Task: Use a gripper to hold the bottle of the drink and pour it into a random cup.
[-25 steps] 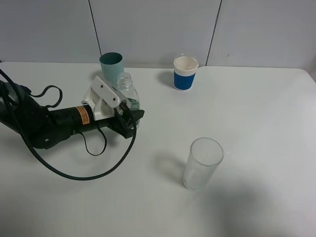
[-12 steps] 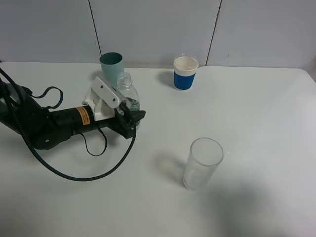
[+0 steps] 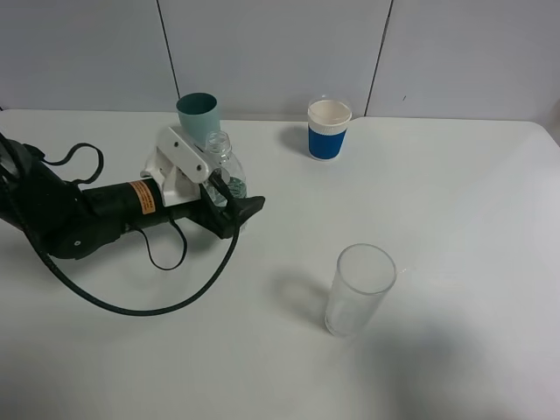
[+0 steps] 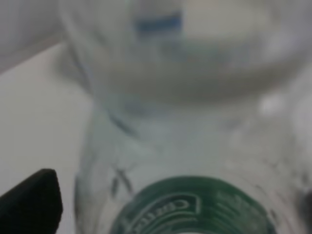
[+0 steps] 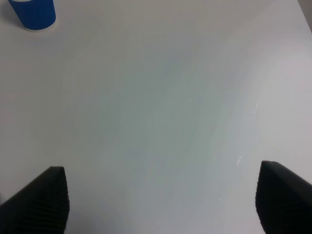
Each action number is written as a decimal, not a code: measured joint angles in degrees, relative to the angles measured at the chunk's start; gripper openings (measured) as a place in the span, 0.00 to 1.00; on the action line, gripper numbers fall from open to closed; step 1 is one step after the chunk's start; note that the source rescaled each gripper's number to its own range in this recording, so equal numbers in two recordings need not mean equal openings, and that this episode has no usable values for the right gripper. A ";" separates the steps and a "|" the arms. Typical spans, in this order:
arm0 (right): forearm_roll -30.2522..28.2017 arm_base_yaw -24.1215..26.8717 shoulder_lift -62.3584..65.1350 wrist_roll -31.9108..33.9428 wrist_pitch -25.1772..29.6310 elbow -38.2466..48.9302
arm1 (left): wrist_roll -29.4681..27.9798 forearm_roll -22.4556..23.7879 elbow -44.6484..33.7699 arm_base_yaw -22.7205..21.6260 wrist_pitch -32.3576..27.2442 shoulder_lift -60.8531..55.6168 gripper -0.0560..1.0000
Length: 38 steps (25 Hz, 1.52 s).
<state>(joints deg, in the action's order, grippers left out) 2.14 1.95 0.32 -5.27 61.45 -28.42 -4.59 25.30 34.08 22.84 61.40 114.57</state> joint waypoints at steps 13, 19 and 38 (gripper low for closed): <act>0.00 0.00 0.00 0.00 0.00 0.00 | -0.34 -7.62 -15.99 0.00 -11.49 -24.53 1.00; 0.00 0.00 0.00 0.00 0.00 0.00 | -5.11 -12.99 -18.08 0.00 -30.60 -39.32 1.00; 0.00 0.00 0.00 0.00 0.00 0.00 | -13.43 -8.76 24.70 0.00 -120.88 -61.69 1.00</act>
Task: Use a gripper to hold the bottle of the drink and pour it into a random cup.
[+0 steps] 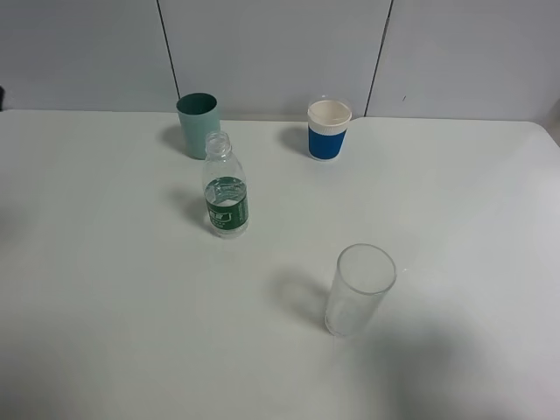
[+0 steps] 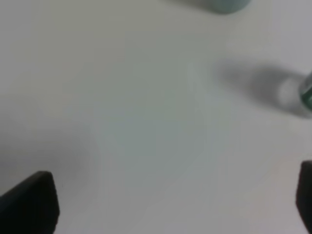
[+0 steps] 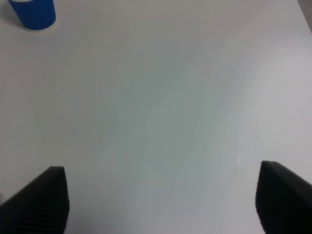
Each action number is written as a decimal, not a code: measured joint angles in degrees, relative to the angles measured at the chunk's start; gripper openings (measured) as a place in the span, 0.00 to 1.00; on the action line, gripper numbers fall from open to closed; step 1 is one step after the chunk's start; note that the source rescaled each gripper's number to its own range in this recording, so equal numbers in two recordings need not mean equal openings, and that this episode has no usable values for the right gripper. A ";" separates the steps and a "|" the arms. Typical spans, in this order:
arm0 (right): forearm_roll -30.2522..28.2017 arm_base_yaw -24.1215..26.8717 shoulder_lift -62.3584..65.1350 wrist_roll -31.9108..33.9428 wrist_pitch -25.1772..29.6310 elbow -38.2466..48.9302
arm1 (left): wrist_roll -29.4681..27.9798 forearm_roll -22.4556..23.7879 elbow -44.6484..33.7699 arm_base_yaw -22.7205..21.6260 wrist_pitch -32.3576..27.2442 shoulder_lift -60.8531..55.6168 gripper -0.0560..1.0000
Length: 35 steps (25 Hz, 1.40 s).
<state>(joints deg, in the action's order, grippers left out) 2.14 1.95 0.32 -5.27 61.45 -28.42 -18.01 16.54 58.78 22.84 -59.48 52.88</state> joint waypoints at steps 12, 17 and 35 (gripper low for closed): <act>0.00 0.00 0.00 0.00 0.00 0.00 | -0.78 3.31 5.49 0.00 -9.83 -18.53 1.00; 0.00 0.00 0.00 0.00 0.00 0.00 | -1.95 3.31 5.55 -4.29 -10.05 -25.65 1.00; 0.00 0.00 0.00 0.00 0.00 0.00 | 5.67 -8.82 -5.56 -19.74 -7.62 -44.21 1.00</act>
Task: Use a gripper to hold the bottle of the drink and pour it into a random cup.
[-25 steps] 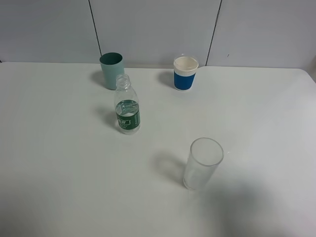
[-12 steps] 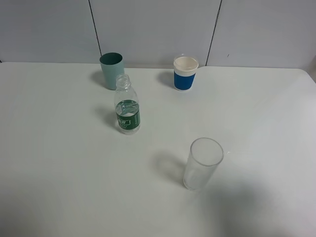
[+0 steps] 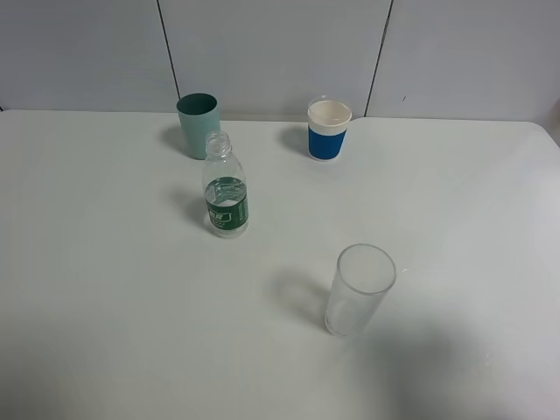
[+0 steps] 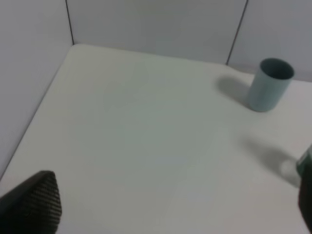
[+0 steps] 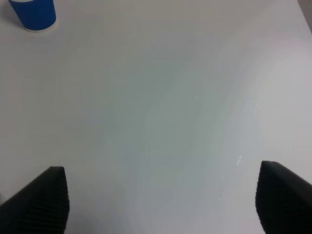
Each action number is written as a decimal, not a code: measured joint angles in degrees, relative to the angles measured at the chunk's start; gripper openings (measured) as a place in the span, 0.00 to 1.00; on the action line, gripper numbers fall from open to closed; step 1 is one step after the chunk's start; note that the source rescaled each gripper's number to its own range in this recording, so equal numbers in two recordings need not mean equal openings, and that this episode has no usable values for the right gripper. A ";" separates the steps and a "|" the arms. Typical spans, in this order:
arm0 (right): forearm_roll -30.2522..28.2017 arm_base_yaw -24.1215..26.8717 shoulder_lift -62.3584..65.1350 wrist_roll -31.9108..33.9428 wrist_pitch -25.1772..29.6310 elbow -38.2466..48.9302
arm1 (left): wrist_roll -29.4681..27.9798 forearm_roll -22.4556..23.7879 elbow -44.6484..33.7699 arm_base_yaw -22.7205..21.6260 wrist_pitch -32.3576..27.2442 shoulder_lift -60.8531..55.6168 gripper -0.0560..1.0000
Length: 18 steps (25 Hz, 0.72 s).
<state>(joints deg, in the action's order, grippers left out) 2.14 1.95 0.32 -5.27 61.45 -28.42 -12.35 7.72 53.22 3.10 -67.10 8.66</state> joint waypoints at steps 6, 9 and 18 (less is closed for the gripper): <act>0.00 0.00 0.00 0.00 0.00 0.00 | 2.94 -0.15 -7.95 -2.58 6.08 -8.33 1.00; 0.00 0.00 0.00 0.00 0.00 0.00 | 4.06 -0.21 -9.82 -2.88 6.37 -8.91 1.00; 0.00 0.00 0.00 0.00 0.00 0.00 | 5.66 -1.21 -16.13 -2.91 10.32 -8.96 1.00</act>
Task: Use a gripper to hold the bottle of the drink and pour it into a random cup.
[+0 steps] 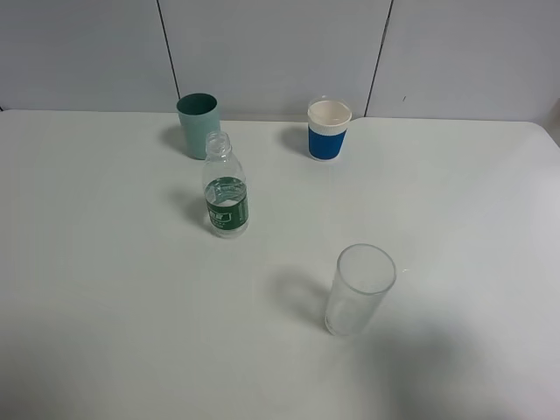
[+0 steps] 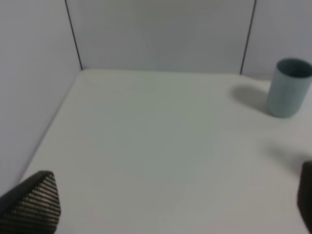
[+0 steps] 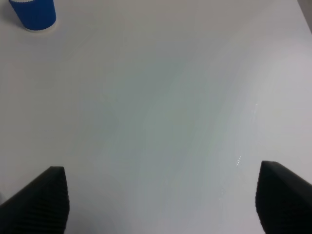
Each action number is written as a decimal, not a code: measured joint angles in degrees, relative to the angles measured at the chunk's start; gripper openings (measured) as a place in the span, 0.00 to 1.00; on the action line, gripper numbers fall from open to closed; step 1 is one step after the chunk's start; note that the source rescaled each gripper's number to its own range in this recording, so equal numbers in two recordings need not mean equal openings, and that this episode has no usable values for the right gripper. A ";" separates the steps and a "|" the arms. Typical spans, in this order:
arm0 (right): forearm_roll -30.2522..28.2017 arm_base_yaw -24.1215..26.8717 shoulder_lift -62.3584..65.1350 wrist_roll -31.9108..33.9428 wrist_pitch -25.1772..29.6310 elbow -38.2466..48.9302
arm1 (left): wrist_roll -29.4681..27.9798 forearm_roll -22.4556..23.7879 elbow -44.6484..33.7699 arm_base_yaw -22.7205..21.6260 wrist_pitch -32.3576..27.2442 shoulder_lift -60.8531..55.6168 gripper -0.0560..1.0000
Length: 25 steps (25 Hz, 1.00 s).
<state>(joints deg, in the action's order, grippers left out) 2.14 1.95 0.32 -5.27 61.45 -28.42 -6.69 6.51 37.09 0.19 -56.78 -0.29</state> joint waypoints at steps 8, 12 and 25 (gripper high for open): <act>0.00 0.00 0.00 0.00 0.00 0.00 | 0.19 -1.62 -6.16 1.73 0.21 0.00 1.00; 0.00 0.00 0.00 0.00 0.00 0.00 | 0.19 -2.21 -6.37 2.13 0.15 0.00 1.00; 0.00 0.00 0.00 0.00 0.00 0.00 | 0.19 -3.93 -8.12 2.13 -3.20 0.00 1.00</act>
<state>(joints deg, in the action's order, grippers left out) 2.14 1.95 0.32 -5.27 61.45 -28.42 -6.50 2.58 28.97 2.33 -59.98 -0.29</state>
